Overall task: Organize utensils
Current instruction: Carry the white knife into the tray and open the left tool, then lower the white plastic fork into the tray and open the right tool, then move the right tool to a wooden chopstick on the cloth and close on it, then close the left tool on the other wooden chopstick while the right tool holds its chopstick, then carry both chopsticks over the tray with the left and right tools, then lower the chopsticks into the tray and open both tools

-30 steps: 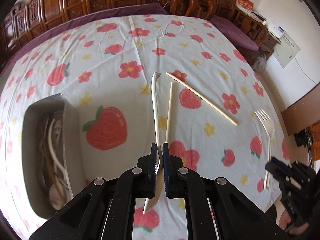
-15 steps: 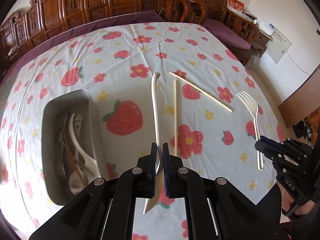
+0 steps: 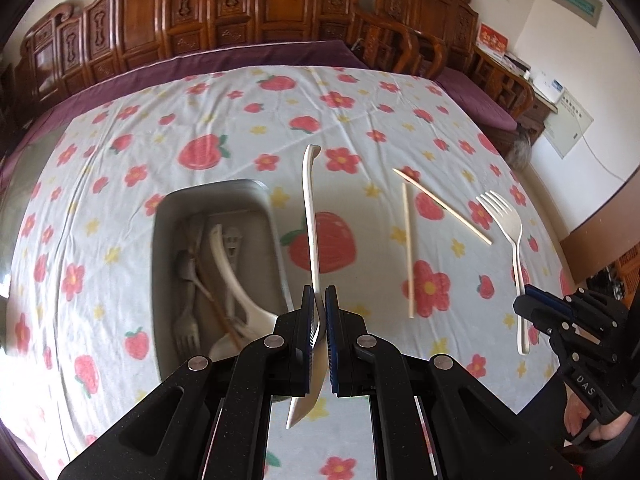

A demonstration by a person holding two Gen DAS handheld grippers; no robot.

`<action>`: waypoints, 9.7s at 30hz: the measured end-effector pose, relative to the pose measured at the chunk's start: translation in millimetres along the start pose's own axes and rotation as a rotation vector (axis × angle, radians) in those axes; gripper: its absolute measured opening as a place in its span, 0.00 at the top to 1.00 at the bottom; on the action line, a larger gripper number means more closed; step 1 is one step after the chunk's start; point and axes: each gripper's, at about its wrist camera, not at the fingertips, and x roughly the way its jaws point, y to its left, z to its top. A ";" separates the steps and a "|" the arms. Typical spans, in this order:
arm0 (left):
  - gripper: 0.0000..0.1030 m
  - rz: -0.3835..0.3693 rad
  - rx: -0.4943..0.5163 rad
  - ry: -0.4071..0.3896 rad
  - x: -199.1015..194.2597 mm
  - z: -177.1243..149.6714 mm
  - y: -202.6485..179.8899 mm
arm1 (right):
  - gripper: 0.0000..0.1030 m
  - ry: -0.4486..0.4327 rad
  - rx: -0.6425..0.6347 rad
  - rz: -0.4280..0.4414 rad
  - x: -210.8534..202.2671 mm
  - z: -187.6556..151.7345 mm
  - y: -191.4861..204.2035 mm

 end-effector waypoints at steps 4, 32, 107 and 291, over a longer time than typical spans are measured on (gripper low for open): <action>0.95 0.002 -0.036 -0.003 0.3 -3.2 23.7 | 0.90 0.010 -0.017 0.012 7.2 8.1 21.3; 0.81 0.015 -0.115 -0.020 22.3 -5.4 82.8 | 0.90 0.078 -0.108 0.010 36.4 26.1 87.1; 0.11 0.010 0.042 -0.210 -46.9 -27.3 32.0 | 0.69 0.111 -0.021 -0.135 54.7 36.2 -50.8; 0.74 0.065 -0.059 -0.124 -20.9 -43.3 115.3 | 0.94 0.152 -0.067 0.126 122.1 63.6 138.2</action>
